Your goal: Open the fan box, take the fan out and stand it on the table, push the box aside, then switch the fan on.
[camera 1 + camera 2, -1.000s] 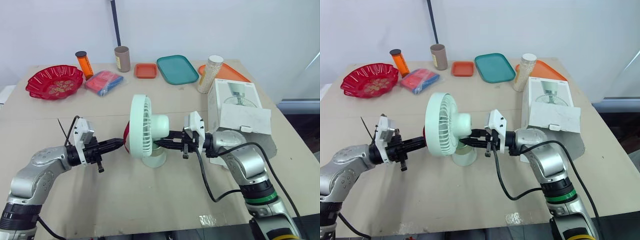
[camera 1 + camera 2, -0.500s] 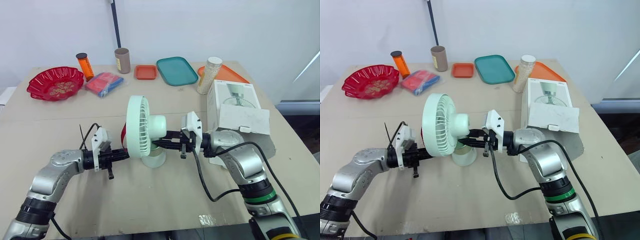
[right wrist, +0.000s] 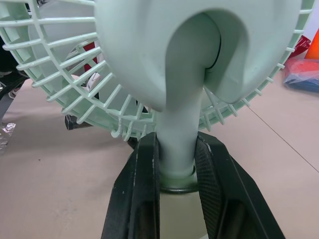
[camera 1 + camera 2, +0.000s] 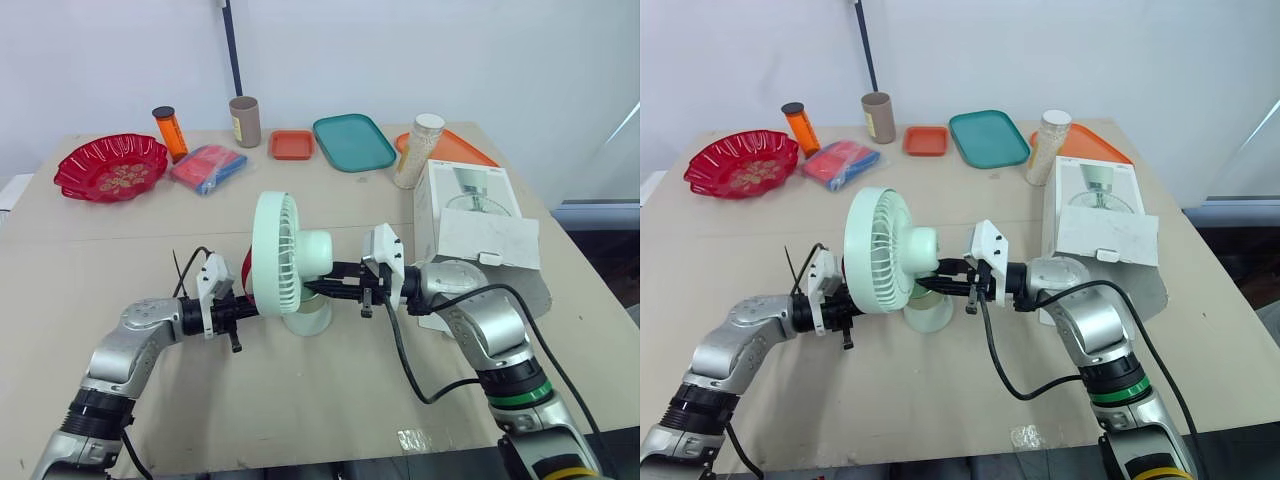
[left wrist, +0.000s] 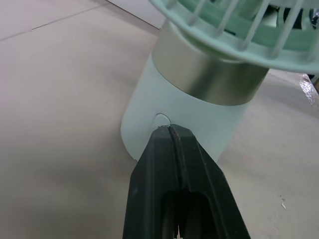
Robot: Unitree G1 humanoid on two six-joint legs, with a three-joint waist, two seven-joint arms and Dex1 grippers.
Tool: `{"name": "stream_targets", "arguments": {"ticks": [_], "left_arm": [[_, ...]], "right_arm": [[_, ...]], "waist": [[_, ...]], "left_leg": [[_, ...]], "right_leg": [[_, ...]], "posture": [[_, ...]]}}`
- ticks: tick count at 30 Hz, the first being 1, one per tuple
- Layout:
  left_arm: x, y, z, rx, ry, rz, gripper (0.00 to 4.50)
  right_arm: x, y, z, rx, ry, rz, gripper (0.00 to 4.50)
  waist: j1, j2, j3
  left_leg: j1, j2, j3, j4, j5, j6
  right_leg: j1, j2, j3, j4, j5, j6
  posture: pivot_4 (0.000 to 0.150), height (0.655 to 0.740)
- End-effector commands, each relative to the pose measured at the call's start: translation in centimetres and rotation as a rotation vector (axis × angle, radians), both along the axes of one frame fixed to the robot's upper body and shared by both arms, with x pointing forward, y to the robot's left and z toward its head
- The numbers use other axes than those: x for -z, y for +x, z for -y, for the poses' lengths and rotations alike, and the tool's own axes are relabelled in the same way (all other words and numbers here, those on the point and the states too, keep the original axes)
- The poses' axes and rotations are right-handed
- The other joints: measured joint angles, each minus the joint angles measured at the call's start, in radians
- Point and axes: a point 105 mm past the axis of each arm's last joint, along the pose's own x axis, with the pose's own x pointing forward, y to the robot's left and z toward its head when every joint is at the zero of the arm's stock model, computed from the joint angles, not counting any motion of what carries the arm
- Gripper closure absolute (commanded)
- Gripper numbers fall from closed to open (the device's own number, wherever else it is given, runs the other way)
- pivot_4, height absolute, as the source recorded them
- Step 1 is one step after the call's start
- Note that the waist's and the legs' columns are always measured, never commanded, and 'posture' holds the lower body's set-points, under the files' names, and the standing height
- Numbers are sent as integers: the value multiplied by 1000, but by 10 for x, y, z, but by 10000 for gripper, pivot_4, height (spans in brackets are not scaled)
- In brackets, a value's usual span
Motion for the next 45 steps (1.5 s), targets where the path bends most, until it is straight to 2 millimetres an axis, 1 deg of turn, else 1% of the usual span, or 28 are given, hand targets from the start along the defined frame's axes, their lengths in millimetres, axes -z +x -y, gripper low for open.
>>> {"name": "stream_targets", "arguments": {"ticks": [1,14,23,45], "left_arm": [[-9,3,2,13,-11,43,44461],[-10,7,6,20,-14,53,44461],[-10,6,9,33,-14,53,44461],[-12,3,7,36,-10,54,44461]], "right_arm": [[4,-3,-1,4,-27,9,37709],[4,-5,-3,9,-21,10,37709],[4,-4,-3,11,-19,10,37709],[4,-3,-5,2,-16,14,37709]], "waist": [[0,0,0],[0,0,0],[1,0,0],[0,0,0]], "left_leg": [[0,0,0,0,0,0],[0,0,0,0,0,0],[0,0,0,0,0,0],[0,0,-1,0,0,0]], "right_leg": [[0,0,0,0,0,0],[1,0,0,0,0,0],[1,0,0,0,0,0],[1,0,0,0,0,0]], "posture": [[1500,7400],[1500,7400],[1500,7400],[1500,7400]]}}
